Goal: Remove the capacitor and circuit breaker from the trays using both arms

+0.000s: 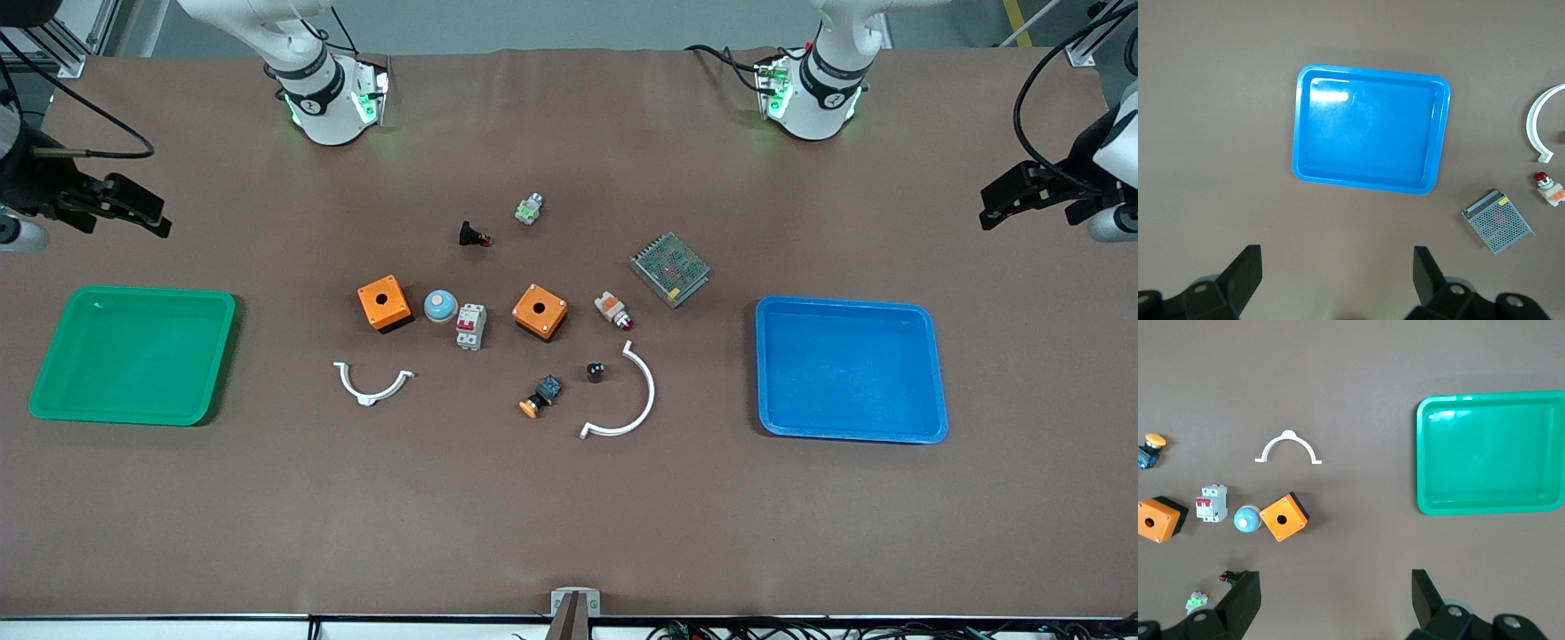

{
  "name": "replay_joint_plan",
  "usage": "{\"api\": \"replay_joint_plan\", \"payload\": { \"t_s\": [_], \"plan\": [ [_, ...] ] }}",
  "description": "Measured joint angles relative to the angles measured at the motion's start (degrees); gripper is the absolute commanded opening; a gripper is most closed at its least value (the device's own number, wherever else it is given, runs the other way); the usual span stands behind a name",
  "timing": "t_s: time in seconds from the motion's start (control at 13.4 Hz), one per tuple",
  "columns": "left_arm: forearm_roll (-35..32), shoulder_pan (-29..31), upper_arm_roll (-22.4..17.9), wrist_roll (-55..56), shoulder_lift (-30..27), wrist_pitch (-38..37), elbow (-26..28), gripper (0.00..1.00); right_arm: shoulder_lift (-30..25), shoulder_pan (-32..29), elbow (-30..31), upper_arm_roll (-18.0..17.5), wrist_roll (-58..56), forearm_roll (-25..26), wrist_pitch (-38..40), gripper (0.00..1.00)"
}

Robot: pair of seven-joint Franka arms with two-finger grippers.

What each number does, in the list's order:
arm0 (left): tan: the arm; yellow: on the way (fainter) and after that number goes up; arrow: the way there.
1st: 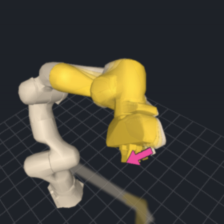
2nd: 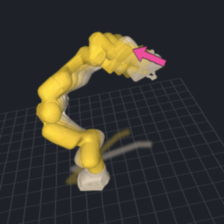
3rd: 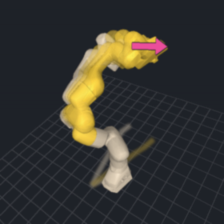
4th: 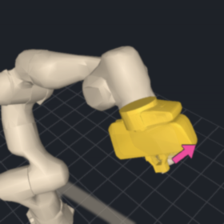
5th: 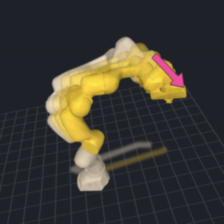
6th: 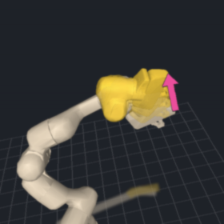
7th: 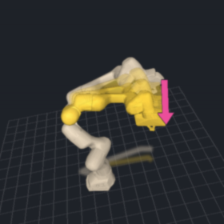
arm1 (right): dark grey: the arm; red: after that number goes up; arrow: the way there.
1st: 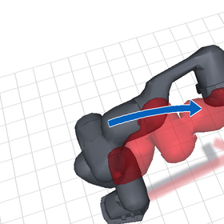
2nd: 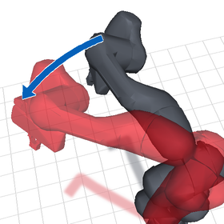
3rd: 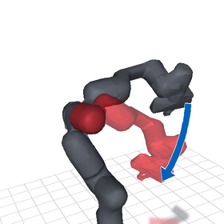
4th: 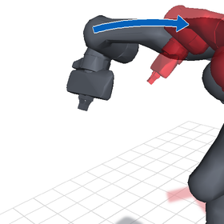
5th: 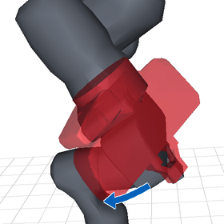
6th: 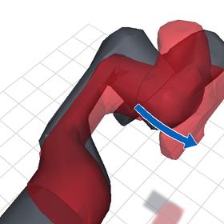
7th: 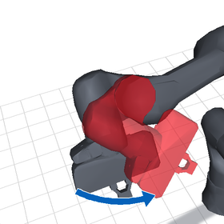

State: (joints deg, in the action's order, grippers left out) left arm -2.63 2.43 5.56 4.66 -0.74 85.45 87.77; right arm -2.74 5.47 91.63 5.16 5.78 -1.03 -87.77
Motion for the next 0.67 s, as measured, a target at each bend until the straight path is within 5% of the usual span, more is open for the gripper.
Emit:
{"api": "replay_joint_plan", "payload": {
  "t_s": [0.67],
  "plan": [
    [0.0, 0.91, -0.15, 0.0, 0.0, -0.91, 0.0, 1.0, 0.17, -0.63, -3.39, -0.04, -0.43, 0.0, 0.15, 1.0]
  ]
}}
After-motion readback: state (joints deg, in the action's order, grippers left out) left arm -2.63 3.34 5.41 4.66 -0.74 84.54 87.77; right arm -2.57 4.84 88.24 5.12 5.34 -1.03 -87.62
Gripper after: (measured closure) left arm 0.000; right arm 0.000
